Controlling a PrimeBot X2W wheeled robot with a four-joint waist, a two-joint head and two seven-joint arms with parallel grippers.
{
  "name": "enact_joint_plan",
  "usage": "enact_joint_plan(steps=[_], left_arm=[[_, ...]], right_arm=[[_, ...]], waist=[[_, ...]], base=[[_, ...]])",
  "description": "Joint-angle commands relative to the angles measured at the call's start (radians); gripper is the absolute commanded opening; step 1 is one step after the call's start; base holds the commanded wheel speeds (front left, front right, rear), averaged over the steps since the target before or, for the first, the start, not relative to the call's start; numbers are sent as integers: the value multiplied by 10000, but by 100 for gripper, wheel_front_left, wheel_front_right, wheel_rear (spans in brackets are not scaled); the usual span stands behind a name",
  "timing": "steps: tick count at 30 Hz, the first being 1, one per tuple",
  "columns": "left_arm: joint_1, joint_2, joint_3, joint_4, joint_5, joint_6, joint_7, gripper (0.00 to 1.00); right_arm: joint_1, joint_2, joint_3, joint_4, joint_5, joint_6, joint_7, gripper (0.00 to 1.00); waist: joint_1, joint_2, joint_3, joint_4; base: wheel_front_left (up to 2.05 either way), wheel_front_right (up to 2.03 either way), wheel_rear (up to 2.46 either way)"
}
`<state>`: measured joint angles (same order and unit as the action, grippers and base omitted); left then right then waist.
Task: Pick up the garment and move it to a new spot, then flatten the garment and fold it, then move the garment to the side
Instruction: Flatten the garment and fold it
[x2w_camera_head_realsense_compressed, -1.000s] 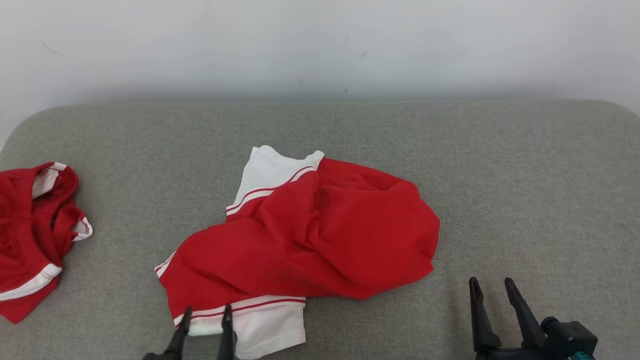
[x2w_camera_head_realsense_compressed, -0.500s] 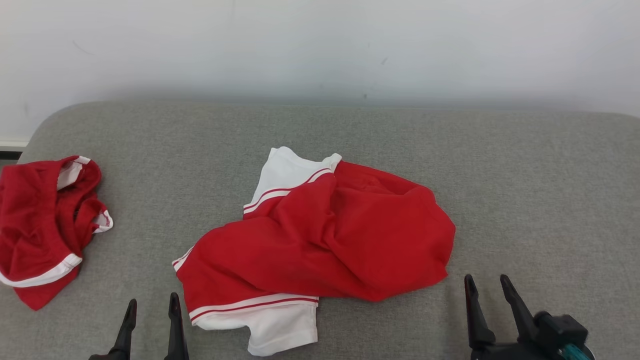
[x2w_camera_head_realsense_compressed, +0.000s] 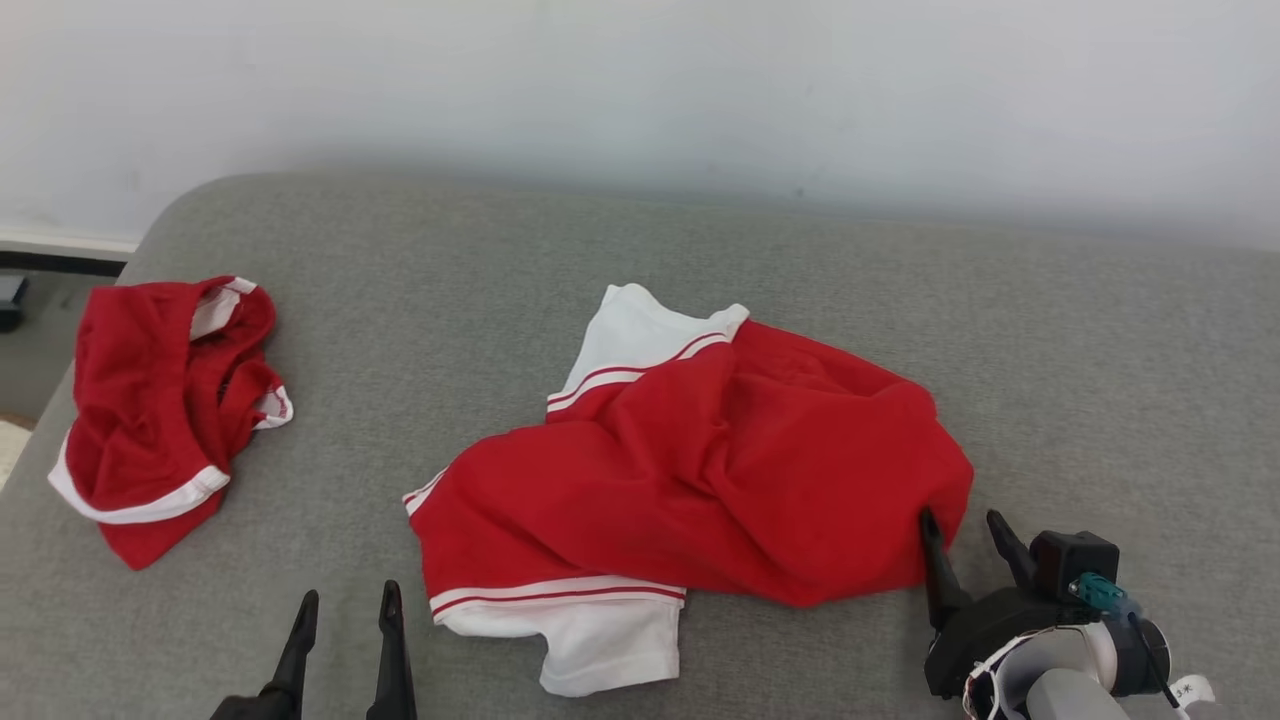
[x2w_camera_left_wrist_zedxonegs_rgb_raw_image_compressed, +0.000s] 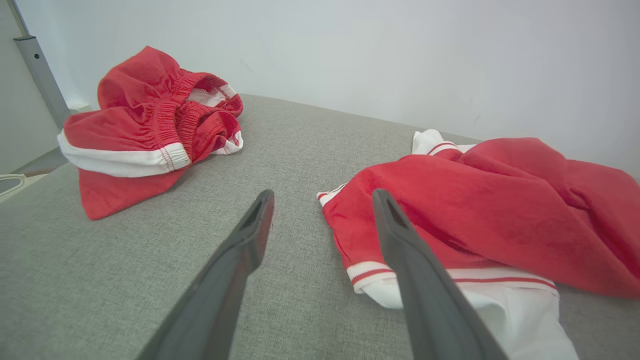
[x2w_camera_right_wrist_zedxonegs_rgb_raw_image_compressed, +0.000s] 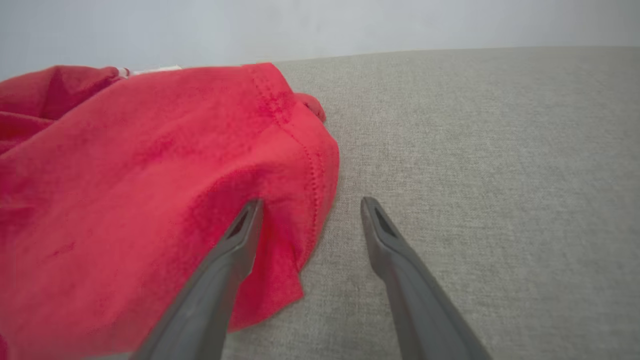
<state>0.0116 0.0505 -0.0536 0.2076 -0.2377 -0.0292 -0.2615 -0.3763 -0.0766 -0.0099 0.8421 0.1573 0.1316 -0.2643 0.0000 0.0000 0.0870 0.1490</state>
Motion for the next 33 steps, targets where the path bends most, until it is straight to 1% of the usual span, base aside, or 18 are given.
enact_joint_plan(steps=[1,4,5,6,9,13,19,23,26,30,33], left_arm=[[-179,-2,-39,11,-63,19,-29,100],[-189,-3,-102,12,-94,43,-29,100],[-186,-1,-122,38,-104,58,-28,100],[-192,-1,-126,38,-97,70,-28,100],[-118,-2,-97,41,-105,106,-28,100],[120,-4,-72,82,-141,102,-28,100],[350,-1,-13,122,-177,116,-22,100],[473,-3,45,102,-200,128,-22,100],[508,-3,81,66,-246,161,-22,100],[481,0,108,68,-257,147,-22,100],[463,2,149,59,-286,138,-22,100]], right_arm=[[-201,-68,-54,442,-50,-19,-21,100],[-463,-40,-137,1116,192,-19,-20,100],[-572,-11,-122,1416,321,-19,-10,78],[-660,20,-99,1606,478,-19,-4,0],[-718,-63,6,1512,664,-19,-13,0],[-179,-198,82,717,755,-19,-20,0],[1141,-423,254,-1412,1060,-19,-20,0],[2095,-640,130,-2832,1293,-19,-23,0],[2867,-835,-90,-3775,1347,-19,-21,0],[3989,-984,-623,-4797,1443,-19,-21,0],[4810,-963,-951,-5553,1478,-19,79,0]], waist=[[0,0,93,283],[0,0,105,391],[0,0,102,428],[0,0,95,440],[0,0,1,410],[0,0,-247,257],[0,0,-567,-85],[0,0,-618,-329],[0,0,-604,-481],[0,0,-586,-590],[0,0,-562,-656]], base=[[0,0,0],[0,0,0],[0,0,0],[0,0,0],[0,0,0],[0,0,0],[0,0,0],[0,0,0],[0,0,0],[0,0,0],[0,0,0]])
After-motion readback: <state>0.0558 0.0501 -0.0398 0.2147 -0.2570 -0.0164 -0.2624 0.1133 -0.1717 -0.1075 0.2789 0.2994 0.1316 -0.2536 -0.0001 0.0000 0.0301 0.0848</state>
